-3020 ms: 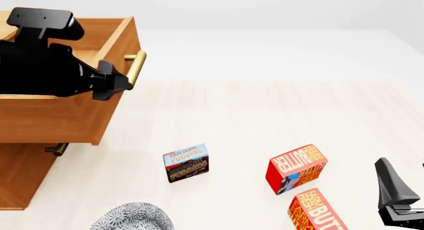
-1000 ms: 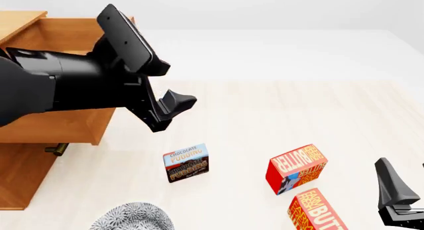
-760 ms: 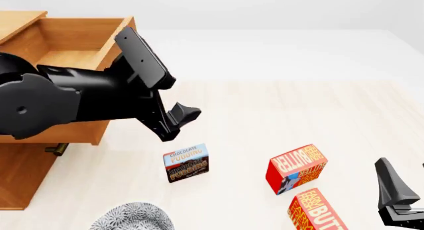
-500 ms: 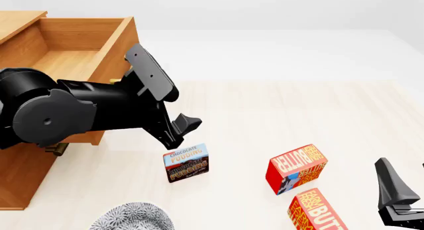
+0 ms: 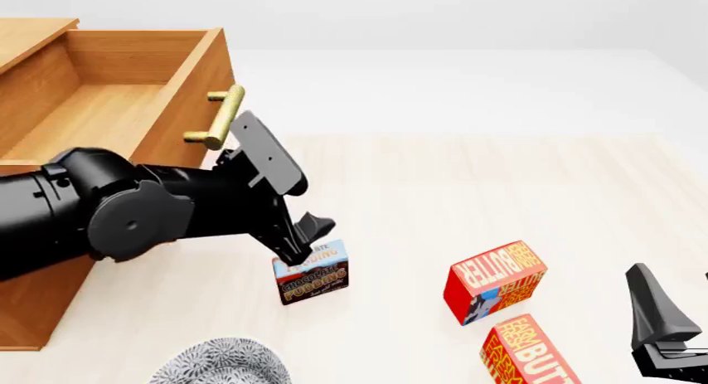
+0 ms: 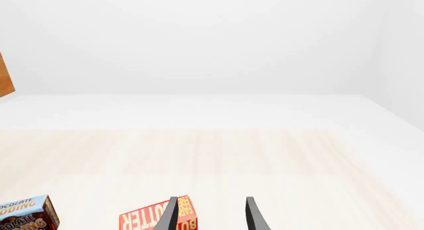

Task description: Put the chocolate pudding in the top drawer of the cabinet and close it.

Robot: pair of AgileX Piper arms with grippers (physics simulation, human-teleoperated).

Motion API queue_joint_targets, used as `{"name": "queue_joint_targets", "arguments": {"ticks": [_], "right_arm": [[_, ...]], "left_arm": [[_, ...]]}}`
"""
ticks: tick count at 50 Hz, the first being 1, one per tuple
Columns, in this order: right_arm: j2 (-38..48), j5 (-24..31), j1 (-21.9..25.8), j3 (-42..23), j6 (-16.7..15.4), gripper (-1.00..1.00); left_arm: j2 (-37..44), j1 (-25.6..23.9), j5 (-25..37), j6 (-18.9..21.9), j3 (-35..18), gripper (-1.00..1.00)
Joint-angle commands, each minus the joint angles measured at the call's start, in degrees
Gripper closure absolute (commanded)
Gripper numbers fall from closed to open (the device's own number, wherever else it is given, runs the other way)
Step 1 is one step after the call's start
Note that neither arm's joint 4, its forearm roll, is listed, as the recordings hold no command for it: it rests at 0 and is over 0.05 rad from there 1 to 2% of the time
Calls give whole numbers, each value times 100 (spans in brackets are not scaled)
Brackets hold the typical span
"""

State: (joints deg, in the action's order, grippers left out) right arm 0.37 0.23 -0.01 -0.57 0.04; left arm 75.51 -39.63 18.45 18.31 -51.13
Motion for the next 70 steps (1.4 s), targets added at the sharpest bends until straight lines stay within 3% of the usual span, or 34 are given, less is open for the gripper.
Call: {"name": "queue_joint_targets", "arguments": {"ticks": [1,28,51,70], "right_arm": [[0,0,0,0,1,-100],[2,0,0,0,1,-100],[0,0,0,0,0,-100],[1,0,1,0,0,-100]], "left_arm": [[223,48,-233,-47,166,-100],[686,106,-702,16,494,-100],[985,-9,-966,-265,623,-100],[1064,76,-1080,-269,719,-100]]}}
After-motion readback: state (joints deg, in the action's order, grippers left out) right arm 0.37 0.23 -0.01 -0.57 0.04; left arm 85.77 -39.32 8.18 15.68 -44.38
